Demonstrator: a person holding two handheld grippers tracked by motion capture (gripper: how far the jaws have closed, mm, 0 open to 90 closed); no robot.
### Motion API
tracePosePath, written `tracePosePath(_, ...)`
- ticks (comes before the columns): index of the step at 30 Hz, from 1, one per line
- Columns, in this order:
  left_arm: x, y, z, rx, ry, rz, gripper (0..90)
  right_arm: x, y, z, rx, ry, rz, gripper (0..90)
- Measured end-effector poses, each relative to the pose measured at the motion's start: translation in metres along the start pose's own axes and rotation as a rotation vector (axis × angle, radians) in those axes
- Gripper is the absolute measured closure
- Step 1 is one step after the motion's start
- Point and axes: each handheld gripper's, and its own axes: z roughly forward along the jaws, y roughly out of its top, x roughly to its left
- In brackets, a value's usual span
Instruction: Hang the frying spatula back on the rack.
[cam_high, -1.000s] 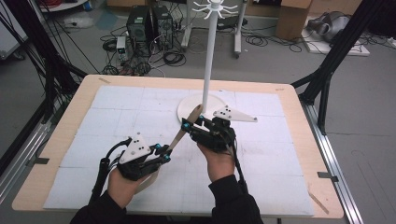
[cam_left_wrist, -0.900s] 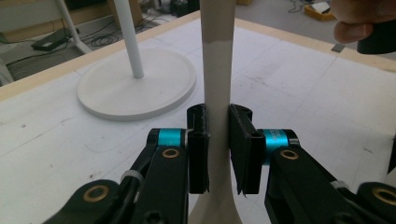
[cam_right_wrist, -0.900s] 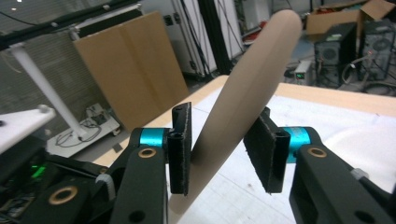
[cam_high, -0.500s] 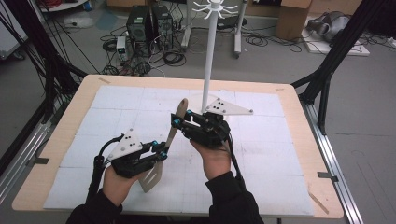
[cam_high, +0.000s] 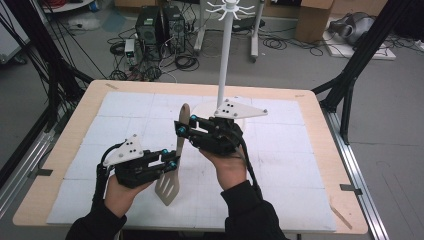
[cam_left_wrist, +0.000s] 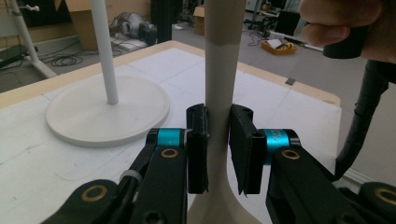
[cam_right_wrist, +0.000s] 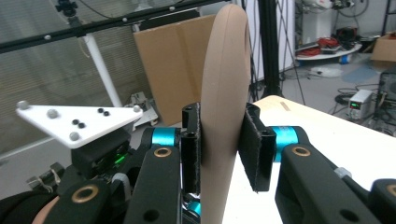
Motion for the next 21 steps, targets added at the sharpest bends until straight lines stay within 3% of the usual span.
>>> tracePosePath(10, 0.0, 0.0, 0.001, -0.017, -0.03, -0.009, 76.6, -0.003, 0.004, 0.001, 0.016, 0.052, -0.027, 71.7)
tracePosePath(11, 0.002, 0.0, 0.0, -0.033, -0.044, -0.015, 74.8, -0.005, 0.005, 0.0, 0.016, 0.081, -0.027, 71.9)
tracePosePath(13, 0.005, 0.001, -0.002, -0.057, -0.057, -0.036, 61.4, -0.007, 0.007, -0.001, 0.018, 0.102, -0.04, 72.1)
tracePosePath(14, 0.005, 0.001, -0.002, -0.057, -0.057, -0.036, 57.6, -0.008, 0.008, -0.001, 0.019, 0.114, -0.044, 72.1)
tracePosePath(17, 0.015, 0.002, -0.01, -0.117, -0.095, -0.059, 47.9, -0.014, 0.013, -0.003, 0.025, 0.141, -0.053, 72.2)
tracePosePath(19, 0.018, 0.002, -0.013, -0.136, -0.088, -0.063, 38.6, -0.018, 0.017, -0.005, 0.031, 0.159, -0.057, 72.3)
tracePosePath(20, 0.021, 0.002, -0.015, -0.151, -0.084, -0.068, 38.6, -0.018, 0.017, -0.005, 0.031, 0.159, -0.057, 72.3)
tracePosePath(21, 0.025, 0.002, -0.019, -0.161, -0.073, -0.064, 30.7, -0.023, 0.022, -0.006, 0.033, 0.184, -0.058, 72.3)
